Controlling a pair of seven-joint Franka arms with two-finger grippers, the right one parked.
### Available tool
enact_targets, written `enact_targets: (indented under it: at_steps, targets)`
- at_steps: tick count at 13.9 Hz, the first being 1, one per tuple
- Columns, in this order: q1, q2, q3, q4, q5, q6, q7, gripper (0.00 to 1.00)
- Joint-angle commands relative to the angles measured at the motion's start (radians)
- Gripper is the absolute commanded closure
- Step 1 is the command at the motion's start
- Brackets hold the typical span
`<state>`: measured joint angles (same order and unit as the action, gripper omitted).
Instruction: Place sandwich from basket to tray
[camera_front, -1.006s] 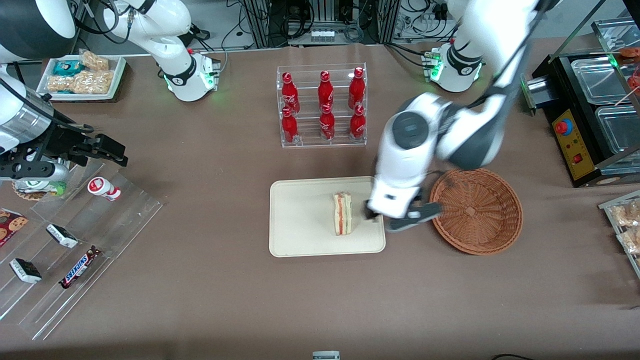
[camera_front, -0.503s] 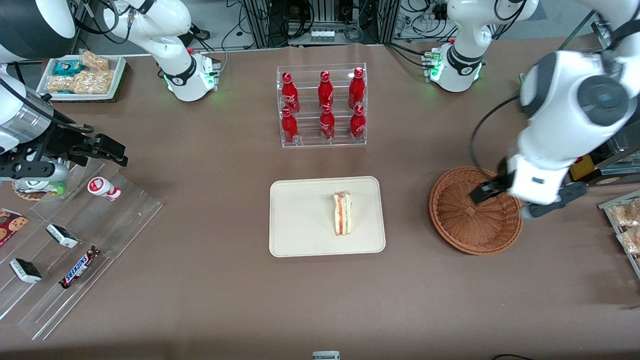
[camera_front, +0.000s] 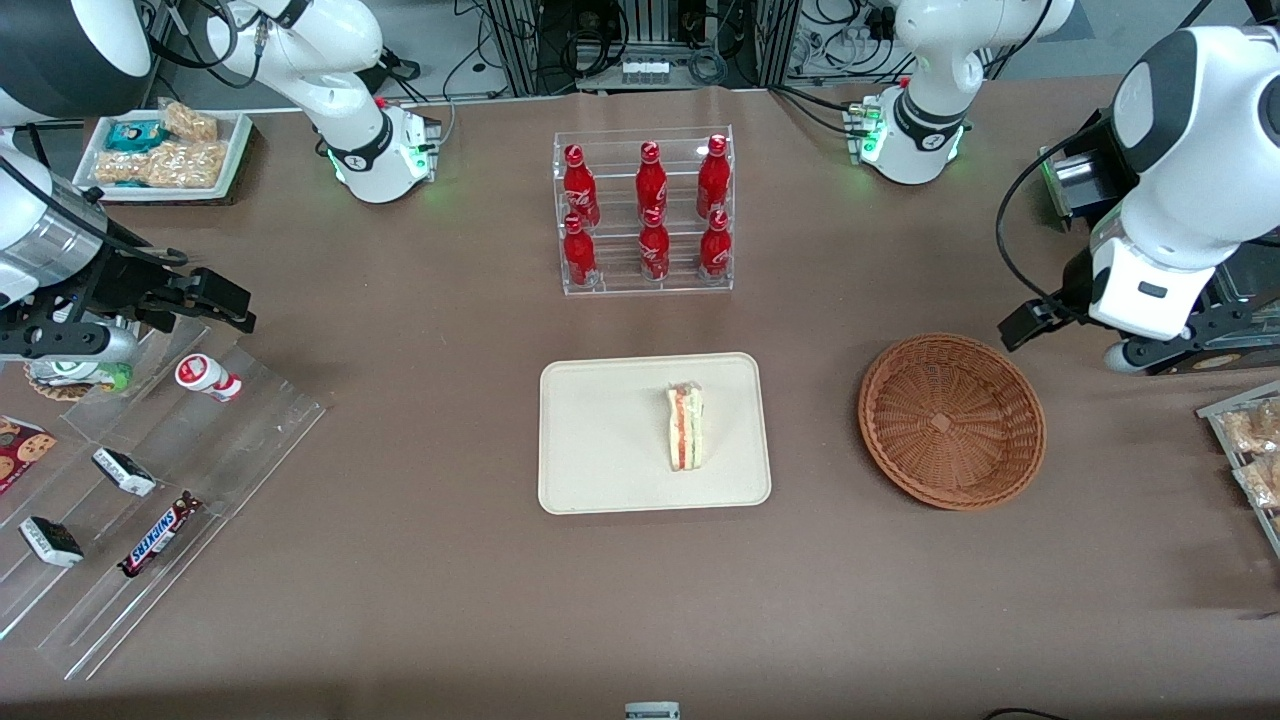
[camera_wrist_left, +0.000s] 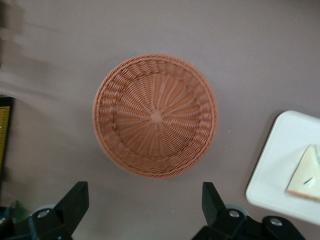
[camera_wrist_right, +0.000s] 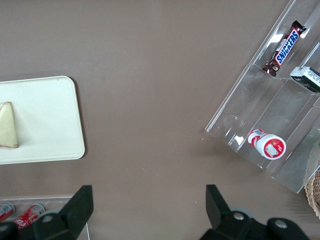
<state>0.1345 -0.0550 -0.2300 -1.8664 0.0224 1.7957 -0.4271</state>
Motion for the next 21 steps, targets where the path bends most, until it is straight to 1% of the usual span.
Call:
enact_targets:
  at_steps: [1, 3, 6, 8, 11, 13, 14, 15, 16, 21]
  targets:
    - [0.046, -0.084, 0.012, -0.059, -0.047, -0.016, 0.088, 0.00]
    - [0.045, -0.091, 0.049, -0.057, -0.052, -0.022, 0.108, 0.00]
    - [0.045, -0.118, 0.099, -0.060, -0.067, -0.062, 0.189, 0.00]
    - [0.045, -0.120, 0.135, -0.059, -0.068, -0.090, 0.284, 0.00]
    - [0.039, -0.109, 0.143, -0.045, -0.067, -0.090, 0.313, 0.00]
    - [0.011, -0.060, 0.147, 0.034, -0.061, -0.096, 0.376, 0.00]
    - [-0.030, -0.024, 0.173, 0.086, -0.052, -0.110, 0.376, 0.00]
    - [-0.091, 0.010, 0.225, 0.134, -0.047, -0.133, 0.376, 0.00]
    - [-0.110, 0.027, 0.253, 0.165, -0.050, -0.142, 0.379, 0.00]
    - [-0.087, 0.026, 0.250, 0.170, -0.051, -0.141, 0.380, 0.00]
